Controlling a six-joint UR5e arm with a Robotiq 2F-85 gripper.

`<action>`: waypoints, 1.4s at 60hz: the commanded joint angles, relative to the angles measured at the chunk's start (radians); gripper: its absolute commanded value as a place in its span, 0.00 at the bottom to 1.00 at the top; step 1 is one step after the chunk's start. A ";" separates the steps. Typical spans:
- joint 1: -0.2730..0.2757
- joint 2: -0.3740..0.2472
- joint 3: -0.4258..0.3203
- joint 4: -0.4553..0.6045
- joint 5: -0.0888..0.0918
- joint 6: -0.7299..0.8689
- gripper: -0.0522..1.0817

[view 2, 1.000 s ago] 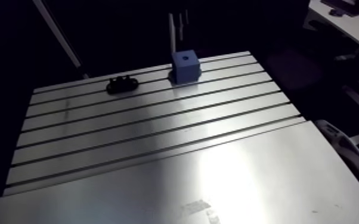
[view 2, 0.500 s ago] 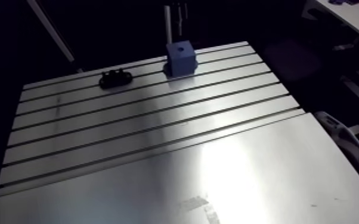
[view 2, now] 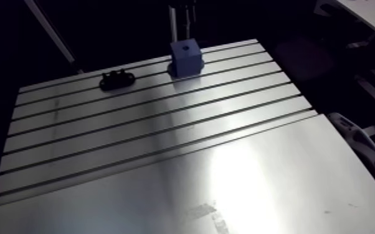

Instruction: Pick up the M10 bolt and insert it into the hex recess until seated.

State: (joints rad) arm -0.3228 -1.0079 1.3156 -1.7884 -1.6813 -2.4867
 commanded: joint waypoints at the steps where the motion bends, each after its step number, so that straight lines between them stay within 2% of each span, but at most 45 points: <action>1: 0.001 0.001 0.010 -0.001 0.004 0.002 0.84; 84: 0.004 0.042 0.010 -0.035 0.005 0.016 0.86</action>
State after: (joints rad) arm -0.3190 -0.9713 1.3268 -1.8196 -1.6761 -2.4718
